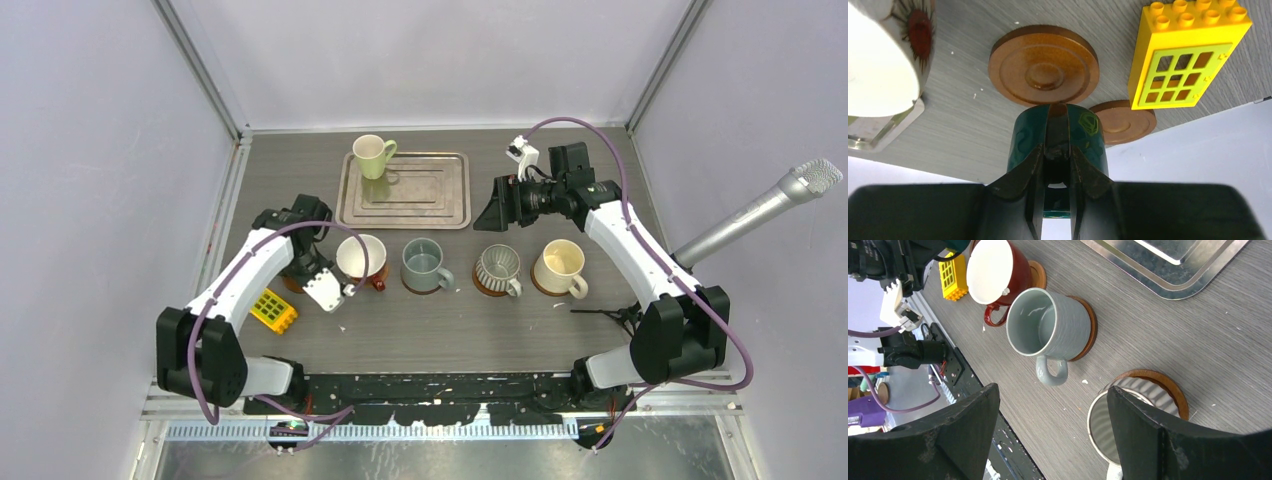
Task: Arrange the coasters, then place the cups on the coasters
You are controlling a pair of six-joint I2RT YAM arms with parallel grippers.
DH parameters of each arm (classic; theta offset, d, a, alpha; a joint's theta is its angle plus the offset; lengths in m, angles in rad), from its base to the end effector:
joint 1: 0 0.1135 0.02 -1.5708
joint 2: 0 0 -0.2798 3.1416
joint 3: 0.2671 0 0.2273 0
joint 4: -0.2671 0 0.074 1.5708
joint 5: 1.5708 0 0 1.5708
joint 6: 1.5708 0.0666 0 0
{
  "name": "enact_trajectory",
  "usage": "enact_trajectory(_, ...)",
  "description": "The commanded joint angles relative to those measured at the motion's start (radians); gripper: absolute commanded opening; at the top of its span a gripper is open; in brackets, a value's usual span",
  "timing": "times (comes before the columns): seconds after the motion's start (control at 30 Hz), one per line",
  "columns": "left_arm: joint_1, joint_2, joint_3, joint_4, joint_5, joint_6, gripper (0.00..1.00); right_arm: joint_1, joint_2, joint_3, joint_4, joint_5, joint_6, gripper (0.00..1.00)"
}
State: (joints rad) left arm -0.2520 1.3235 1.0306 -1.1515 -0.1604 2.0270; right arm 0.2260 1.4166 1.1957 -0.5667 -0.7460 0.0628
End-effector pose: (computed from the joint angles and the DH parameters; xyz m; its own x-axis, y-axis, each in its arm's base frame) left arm 0.1928 -0.0387 0.2403 0.6267 0.7537 0.1978 0.7626 -0.6454 0.0434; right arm 0.2733 0.1092 0.3134 -0.7289 -0.1203 -0.6740 -0.5867 0.6172 0.5243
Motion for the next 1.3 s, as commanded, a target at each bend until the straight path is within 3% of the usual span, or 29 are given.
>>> enact_trajectory(0.0,0.003,-0.043,-0.031,0.093,-0.019,0.029,0.0,-0.006,0.01,0.005,0.011,-0.017,0.013,0.83)
enact_trajectory(0.47,0.001,-0.085,-0.182,0.214,-0.013,0.062,0.01,-0.009,0.022,0.006,0.011,-0.029,0.018,0.83)
enact_trajectory(1.13,-0.038,-0.089,-0.232,0.259,0.0,0.073,0.05,-0.014,0.026,0.007,0.011,-0.033,0.026,0.83)
enact_trajectory(1.27,-0.038,-0.093,-0.237,0.258,-0.005,0.073,0.12,-0.016,0.027,0.007,0.011,-0.036,0.025,0.83)
